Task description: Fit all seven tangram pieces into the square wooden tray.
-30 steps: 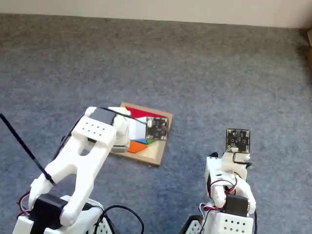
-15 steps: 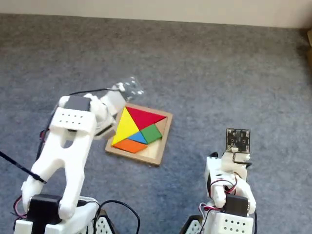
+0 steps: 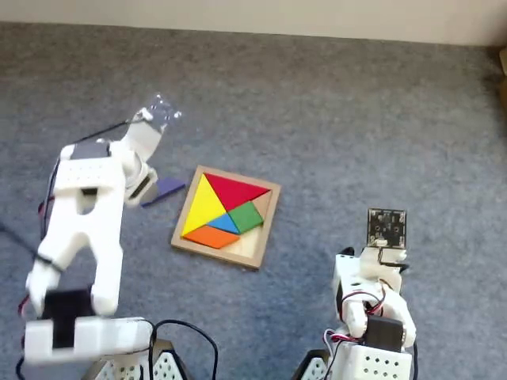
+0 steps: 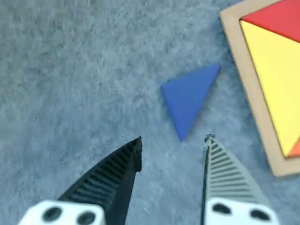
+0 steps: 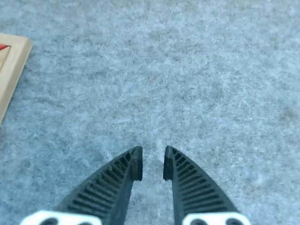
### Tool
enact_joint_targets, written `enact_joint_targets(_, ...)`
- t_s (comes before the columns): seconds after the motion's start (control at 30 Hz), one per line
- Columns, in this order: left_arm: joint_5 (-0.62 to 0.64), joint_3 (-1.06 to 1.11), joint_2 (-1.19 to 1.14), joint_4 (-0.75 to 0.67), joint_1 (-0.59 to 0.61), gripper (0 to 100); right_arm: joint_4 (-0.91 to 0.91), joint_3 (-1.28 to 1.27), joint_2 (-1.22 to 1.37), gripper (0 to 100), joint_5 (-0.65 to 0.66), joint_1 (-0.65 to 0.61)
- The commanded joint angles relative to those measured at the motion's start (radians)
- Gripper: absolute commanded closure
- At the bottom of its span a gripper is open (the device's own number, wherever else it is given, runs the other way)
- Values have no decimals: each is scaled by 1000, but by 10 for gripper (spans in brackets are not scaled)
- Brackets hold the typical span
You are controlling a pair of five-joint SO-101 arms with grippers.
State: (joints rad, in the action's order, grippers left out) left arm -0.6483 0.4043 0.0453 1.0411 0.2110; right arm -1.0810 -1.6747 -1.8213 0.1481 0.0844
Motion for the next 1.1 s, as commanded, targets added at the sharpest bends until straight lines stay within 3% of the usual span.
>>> enact_joint_targets(0.0,17,-236,-179,81,19,727,-4,-119,-8,907,2,12)
enact_joint_targets(0.17,15,-533,-407,242,19,727,-4,-119,-8,907,2,12)
enact_joint_targets(0.43,14,-837,-673,358,19,751,-4,-119,-8,907,2,12)
enact_joint_targets(0.73,9,-1023,-905,477,12,758,-4,-119,-8,907,2,12)
enact_joint_targets(0.93,-35,-1087,-928,617,-19,758,-4,-119,-8,907,2,12)
enact_joint_targets(1.07,-34,-1087,-931,635,-39,758,-4,-119,-8,907,2,12)
